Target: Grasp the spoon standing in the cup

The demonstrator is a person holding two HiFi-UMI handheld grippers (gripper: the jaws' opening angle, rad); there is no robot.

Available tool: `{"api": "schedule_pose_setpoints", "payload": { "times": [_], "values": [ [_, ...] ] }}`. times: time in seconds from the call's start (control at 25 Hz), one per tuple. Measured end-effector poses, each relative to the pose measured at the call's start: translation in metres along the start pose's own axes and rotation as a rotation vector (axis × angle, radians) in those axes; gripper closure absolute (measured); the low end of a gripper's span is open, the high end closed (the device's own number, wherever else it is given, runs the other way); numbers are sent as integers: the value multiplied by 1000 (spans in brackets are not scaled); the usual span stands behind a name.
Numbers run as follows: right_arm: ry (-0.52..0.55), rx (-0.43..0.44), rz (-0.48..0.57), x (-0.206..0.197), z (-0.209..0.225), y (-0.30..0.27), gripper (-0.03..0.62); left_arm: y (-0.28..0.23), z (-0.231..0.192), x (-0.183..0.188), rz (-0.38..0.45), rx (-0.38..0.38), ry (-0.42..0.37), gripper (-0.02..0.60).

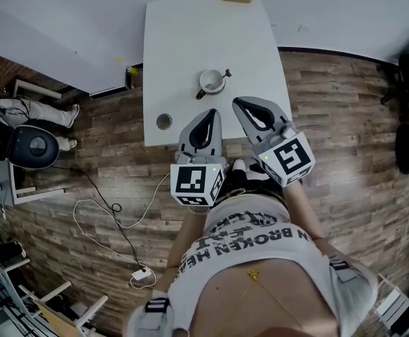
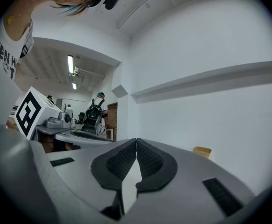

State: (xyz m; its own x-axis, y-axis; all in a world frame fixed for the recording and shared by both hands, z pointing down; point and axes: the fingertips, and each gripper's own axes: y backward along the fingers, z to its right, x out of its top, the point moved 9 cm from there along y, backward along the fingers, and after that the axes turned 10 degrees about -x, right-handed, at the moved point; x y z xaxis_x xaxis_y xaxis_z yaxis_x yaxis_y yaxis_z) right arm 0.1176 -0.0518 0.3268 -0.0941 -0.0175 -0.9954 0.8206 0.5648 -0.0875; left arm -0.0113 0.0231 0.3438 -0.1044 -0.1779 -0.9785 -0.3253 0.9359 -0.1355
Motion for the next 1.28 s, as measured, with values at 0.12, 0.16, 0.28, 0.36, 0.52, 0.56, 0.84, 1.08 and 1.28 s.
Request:
{"api": "schedule_pose_setpoints", "payload": {
  "times": [0.12,0.16,0.28,0.36,0.52,0.56,0.84,1.08,1.28],
  "values": [
    [-5,-6,-23,-5,3,-11,586,-4,-11,-1,-7,7,9,585],
    [-7,-9,-30,-6,3,-15,586,-5,-16,0,-6,4,8,586],
    [-7,-27,-40,-8,1,-28,586,-11,-30,2,-3,-19,6,586],
    [-9,-48,-44,-9,3,-38,586,-20,-42,3,-4,-44,8,586],
    [-11,-87,-51,-7,6,-64,586,-39,-68,13,-2,-104,-9,586],
    [-8,-94,-51,-6,6,-71,586,-44,-75,15,-3,-118,-11,586],
    [-15,-174,-71,-5,14,-121,586,-75,-123,24,-21,-212,-12,586],
    [-17,-219,-88,-10,22,-154,586,-99,-154,23,-51,-273,-13,586],
    [-31,-271,-122,-18,26,-175,586,-112,-180,19,-83,-314,-8,586]
  ]
}}
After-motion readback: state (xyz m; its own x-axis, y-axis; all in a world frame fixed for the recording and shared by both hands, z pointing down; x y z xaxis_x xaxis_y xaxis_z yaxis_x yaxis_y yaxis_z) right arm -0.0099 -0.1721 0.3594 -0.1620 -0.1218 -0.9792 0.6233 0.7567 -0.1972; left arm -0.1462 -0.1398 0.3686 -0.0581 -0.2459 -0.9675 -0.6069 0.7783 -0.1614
